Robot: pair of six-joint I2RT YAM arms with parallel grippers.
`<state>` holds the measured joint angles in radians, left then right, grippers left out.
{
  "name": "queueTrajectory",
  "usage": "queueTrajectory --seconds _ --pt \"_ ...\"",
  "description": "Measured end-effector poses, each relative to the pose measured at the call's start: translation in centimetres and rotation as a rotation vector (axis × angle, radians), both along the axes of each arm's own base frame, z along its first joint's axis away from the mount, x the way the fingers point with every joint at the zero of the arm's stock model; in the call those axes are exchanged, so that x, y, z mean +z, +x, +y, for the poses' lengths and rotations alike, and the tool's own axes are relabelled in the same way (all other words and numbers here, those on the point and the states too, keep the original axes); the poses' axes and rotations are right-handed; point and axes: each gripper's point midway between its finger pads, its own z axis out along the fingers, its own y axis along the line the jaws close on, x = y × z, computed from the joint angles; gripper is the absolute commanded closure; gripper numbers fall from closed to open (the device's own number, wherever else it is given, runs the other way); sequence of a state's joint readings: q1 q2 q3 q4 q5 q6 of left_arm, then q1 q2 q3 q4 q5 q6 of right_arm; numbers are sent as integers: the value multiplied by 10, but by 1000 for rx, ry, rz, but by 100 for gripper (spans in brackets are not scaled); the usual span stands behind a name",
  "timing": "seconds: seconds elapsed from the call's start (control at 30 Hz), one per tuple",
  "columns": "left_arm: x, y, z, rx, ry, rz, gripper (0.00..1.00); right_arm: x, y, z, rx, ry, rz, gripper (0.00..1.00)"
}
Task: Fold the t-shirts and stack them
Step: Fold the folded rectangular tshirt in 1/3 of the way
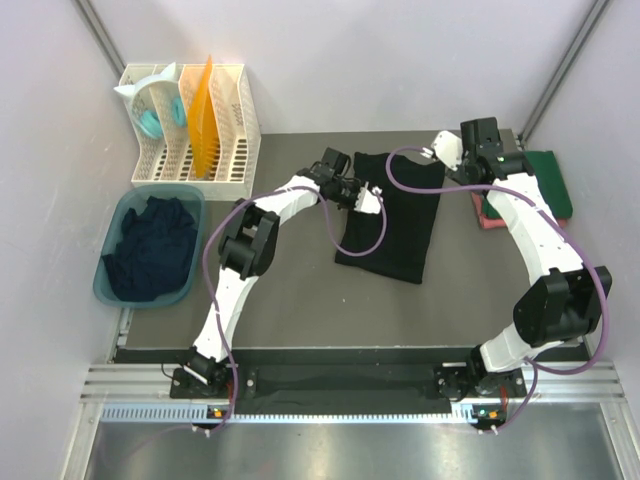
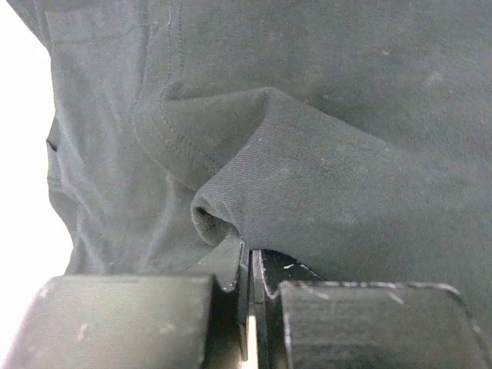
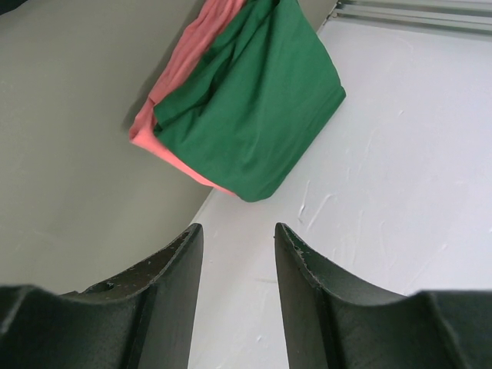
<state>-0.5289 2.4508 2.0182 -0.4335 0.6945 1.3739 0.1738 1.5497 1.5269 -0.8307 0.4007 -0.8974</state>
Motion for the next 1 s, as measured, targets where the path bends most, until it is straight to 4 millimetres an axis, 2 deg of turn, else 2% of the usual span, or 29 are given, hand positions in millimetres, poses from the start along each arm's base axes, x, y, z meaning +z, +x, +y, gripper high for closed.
queueTrajectory --seconds 0.13,0.5,0.87,0.93,1.0 --pt "-6 5 -5 39 -41 -11 100 0 0 0 0 0 1 57" --pt "4 31 -9 175 -147 -96 100 0 0 0 0 0 0 58" --pt "29 39 -2 228 -192 -230 100 0 0 0 0 0 0 57" --pt "31 40 0 234 -193 -250 99 0 0 0 0 0 0 57" --pt "33 41 3 238 -188 -275 89 0 0 0 0 0 0 57"
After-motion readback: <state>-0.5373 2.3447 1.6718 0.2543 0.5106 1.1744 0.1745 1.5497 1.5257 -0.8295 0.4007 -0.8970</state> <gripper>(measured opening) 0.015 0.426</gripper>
